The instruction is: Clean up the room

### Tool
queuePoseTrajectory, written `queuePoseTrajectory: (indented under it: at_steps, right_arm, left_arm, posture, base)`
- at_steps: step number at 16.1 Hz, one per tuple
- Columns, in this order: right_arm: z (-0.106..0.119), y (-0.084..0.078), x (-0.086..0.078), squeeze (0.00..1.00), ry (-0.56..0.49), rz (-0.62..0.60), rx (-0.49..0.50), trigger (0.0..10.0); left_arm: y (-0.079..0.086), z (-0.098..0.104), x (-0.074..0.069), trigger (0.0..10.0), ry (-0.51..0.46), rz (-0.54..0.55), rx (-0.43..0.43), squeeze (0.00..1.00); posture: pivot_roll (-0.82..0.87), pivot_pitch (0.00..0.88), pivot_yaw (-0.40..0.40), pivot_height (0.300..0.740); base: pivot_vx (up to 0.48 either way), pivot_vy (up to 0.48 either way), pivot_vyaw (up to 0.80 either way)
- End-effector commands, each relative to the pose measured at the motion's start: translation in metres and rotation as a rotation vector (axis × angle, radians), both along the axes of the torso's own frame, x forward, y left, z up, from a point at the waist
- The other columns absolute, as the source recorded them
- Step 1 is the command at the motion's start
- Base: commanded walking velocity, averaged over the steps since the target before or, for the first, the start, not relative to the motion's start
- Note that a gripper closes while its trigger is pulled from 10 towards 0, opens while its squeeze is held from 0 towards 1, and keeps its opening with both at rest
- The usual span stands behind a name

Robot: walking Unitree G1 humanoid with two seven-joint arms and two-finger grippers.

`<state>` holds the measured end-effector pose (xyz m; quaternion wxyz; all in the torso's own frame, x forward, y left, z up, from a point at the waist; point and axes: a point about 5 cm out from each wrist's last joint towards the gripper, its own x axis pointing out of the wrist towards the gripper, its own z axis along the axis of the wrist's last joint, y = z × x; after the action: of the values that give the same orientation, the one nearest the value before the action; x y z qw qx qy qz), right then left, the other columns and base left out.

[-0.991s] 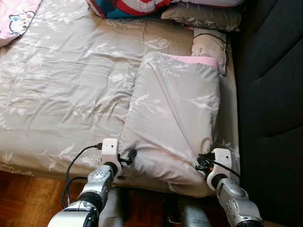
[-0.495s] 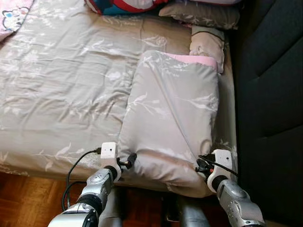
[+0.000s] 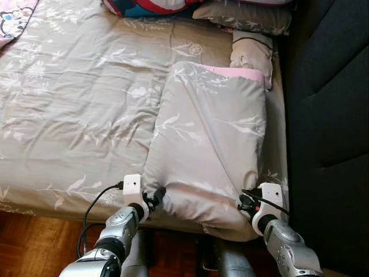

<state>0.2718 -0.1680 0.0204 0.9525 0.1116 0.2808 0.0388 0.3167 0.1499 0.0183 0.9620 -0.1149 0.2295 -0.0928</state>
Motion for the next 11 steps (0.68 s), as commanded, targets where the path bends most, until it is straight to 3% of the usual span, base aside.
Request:
queuePoseTrajectory:
  at_steps: [1,11]
  right_arm:
    - [-0.0313,-0.0037,-0.0284,0.00,0.167,-0.022,0.007,0.0]
    - [-0.0357,0.0055,-0.0221,0.00,0.157,-0.053,0.064,0.0]
  left_arm:
    - [-0.0111,-0.0237,-0.0208,0.0,0.117,-0.037,-0.024,0.00]
    - [-0.0084,-0.0180,-0.0188,0.0,0.048,-0.020,-0.083,0.00]
  posture:
    - [-0.19,0.452,-0.139,0.669]
    - [-0.14,0.430,-0.108,0.669]
  base:
    - [0.000,0.000,0.00]
    - [0.000,0.000,0.00]
